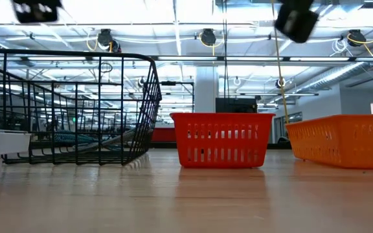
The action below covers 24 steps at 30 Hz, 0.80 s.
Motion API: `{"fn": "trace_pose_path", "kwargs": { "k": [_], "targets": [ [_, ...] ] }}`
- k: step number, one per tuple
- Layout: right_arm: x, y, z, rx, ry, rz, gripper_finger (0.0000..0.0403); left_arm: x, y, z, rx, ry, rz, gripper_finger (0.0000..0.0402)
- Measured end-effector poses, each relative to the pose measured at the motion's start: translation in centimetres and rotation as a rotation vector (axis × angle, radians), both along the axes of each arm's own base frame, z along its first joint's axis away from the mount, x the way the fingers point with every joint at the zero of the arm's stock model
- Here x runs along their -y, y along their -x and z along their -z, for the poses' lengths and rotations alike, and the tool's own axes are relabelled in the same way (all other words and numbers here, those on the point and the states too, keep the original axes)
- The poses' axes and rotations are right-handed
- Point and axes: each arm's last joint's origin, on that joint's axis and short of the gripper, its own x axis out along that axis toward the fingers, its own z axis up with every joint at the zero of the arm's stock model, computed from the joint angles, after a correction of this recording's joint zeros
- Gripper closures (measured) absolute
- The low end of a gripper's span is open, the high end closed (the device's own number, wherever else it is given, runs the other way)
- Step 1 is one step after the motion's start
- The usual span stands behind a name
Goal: Pick and place items into bin
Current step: Put the top white card reader box into the orange bin
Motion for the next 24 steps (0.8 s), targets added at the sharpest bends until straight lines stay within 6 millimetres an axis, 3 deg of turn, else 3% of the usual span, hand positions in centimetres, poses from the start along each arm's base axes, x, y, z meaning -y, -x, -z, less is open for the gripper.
{"fn": "trace_pose_path", "kwargs": {
  "k": [4, 8, 15, 24],
  "targets": [
    [-1.4, 0.5, 1.1, -0.040, -0.062, 0.070, 0.0197, 2.9, 1.8, -0.1, 0.032, -0.015, -0.010, 0.0218],
    [-2.1, -0.3, 2.6, -0.092, -0.154, 0.123, 0.0197, 5.1, 3.5, 0.0, 0.077, -0.023, -0.039, 0.0218],
    [-4.6, -4.2, 4.1, -0.096, -0.286, 0.145, 0.0197, 8.7, 5.5, 1.4, 0.076, -0.065, 0.034, 0.0218],
    [-7.3, -8.1, 5.4, -0.122, -0.377, 0.128, 0.0197, 12.2, 5.8, 5.2, -0.068, -0.108, 0.098, 0.0218]
  ]
}}
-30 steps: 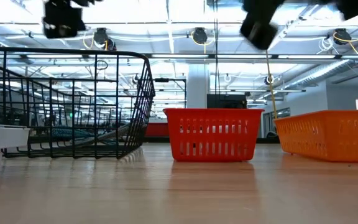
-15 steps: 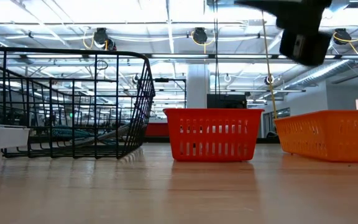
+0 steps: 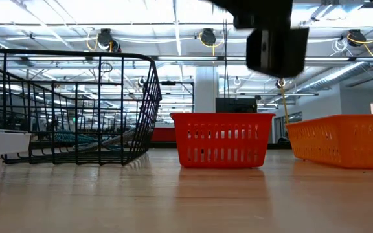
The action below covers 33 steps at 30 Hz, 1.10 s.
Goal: Pick and place items into bin
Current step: Put the top white card reader box into the orange bin
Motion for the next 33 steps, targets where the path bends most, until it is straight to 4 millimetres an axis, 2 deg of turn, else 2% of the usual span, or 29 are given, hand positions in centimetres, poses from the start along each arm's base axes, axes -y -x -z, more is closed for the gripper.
{"fn": "trace_pose_path", "kwargs": {
  "k": [7, 10, 13, 21, 33],
  "targets": [
    [-1.1, -1.4, 2.4, -0.078, -0.115, 0.006, 0.0197, 2.0, 0.7, 2.8, -0.115, -0.037, 0.037, 0.0218],
    [-1.3, -1.7, 3.5, -0.107, -0.161, 0.016, 0.0197, 2.6, 1.0, 3.7, -0.146, -0.053, 0.046, 0.0234],
    [-1.3, -1.9, 4.1, -0.123, -0.192, 0.027, 0.0197, 2.8, 0.9, 4.3, -0.159, -0.070, 0.045, 0.0269],
    [-0.3, -2.5, 4.1, -0.119, -0.200, 0.058, 0.0197, 3.0, 0.8, 4.9, -0.177, -0.099, 0.075, 0.0392],
    [0.3, -2.9, 4.1, -0.116, -0.197, 0.078, 0.0197, 2.9, 0.6, 4.9, -0.143, -0.149, 0.114, 0.0392]
  ]
}}
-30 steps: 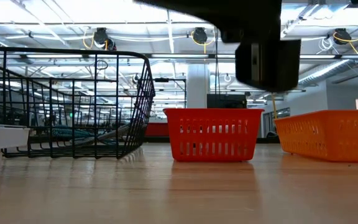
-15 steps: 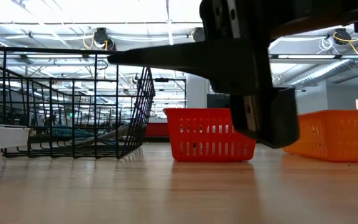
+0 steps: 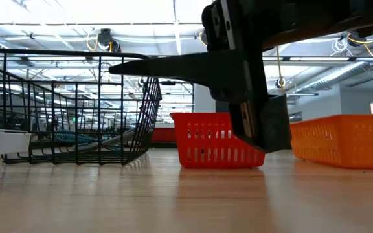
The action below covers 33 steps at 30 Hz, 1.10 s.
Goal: Pick and place items into bin
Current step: Put the top white card reader box into the orange bin
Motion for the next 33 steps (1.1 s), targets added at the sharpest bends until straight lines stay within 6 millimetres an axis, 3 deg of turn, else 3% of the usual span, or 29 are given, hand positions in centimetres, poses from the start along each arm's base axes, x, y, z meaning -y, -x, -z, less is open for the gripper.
{"fn": "trace_pose_path", "kwargs": {
  "k": [10, 26, 33],
  "targets": [
    [-0.1, 0.2, 0.3, -0.022, 0.018, 0.019, 0.0197, -0.3, -0.1, 2.8, -0.078, -0.067, -0.025, 0.0398],
    [-0.4, -0.9, -0.4, -0.086, 0.066, 0.025, 0.0197, -0.2, -0.2, 2.8, -0.055, -0.067, -0.019, 0.0398],
    [-1.3, -0.3, -0.4, -0.092, 0.013, 0.065, 0.0197, -0.2, -0.2, 2.8, -0.054, -0.068, -0.016, 0.0398]
  ]
}}
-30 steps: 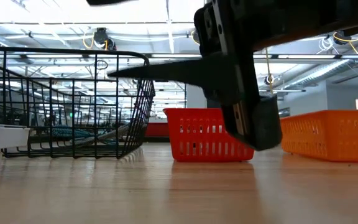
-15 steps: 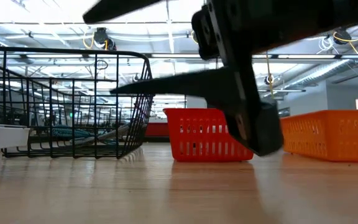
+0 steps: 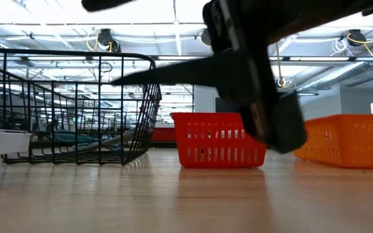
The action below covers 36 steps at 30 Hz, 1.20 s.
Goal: Pick and place items into bin
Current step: Put the top white card reader box into the orange bin
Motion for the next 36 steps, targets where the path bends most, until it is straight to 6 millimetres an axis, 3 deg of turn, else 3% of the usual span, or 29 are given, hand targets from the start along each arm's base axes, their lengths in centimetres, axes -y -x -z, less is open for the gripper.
{"fn": "trace_pose_path", "kwargs": {
  "k": [7, 11, 13, 17, 30, 36],
  "targets": [
    [-0.9, -0.4, -0.3, 0.015, 0.018, 0.010, 0.0197, 0.0, 0.0, 0.0, 0.000, 0.000, -0.001, 0.0394],
    [-1.2, -1.6, 1.8, -0.016, -0.012, -0.029, 0.0197, 0.0, 0.0, 0.0, 0.000, -0.001, -0.002, 0.0395],
    [-1.2, -2.5, 1.8, 0.008, -0.034, -0.045, 0.0197, 0.0, 0.0, 0.0, 0.000, -0.001, -0.006, 0.0390],
    [-0.8, -4.0, 2.2, 0.012, -0.053, -0.084, 0.0197, 0.0, 0.0, 0.0, 0.005, -0.001, -0.010, 0.0396],
    [0.7, -4.8, 2.5, -0.055, -0.100, -0.103, 0.0198, -0.1, -0.3, -0.1, 0.016, 0.000, -0.012, 0.0395],
    [1.0, -5.8, 2.1, -0.146, -0.084, -0.130, 0.0219, -0.1, -0.4, -0.1, 0.015, 0.003, -0.013, 0.0394]
  ]
}}
